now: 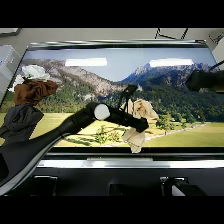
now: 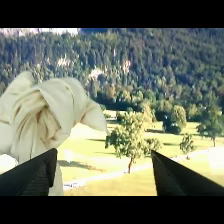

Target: Fold the clothes and pants, and hang the long-sleeved shirts on hangers.

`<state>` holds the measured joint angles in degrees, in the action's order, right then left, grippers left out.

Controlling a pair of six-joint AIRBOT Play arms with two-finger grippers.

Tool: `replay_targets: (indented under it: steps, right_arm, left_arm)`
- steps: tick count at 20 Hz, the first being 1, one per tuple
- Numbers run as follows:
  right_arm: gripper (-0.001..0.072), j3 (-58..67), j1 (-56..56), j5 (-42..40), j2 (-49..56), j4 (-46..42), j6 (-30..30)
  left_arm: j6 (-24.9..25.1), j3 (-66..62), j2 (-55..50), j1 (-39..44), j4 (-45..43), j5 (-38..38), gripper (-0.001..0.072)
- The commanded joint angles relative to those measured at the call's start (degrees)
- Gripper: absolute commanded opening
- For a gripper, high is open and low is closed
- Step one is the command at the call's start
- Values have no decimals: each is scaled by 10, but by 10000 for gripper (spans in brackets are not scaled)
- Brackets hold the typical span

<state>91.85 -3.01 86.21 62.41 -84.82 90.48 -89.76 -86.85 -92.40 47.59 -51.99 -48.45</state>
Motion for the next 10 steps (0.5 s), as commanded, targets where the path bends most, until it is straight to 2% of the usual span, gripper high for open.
replay_targets:
  steps: [1, 3, 6, 7, 10]
  right_arm:
    - [684, -55, 0, 40, 49, 37, 1]
    - [688, -141, 0, 23, 65, 88, -13]
    - [700, -287, 0, -58, 67, 149, -29]
    - [700, -321, 0, -73, 67, 173, -29]
    - [702, -393, 0, -98, 67, 228, -60]
  left_arm:
    - [38, -37, 26, -99, -35, -90, 715]
    - [21, -36, 35, -187, -83, -146, 714]
    - [10, 21, 9, -279, -35, -190, 715]
    - [11, 55, 1, -290, 2, -177, 714]
    - [59, 153, -22, -275, 130, -83, 713]
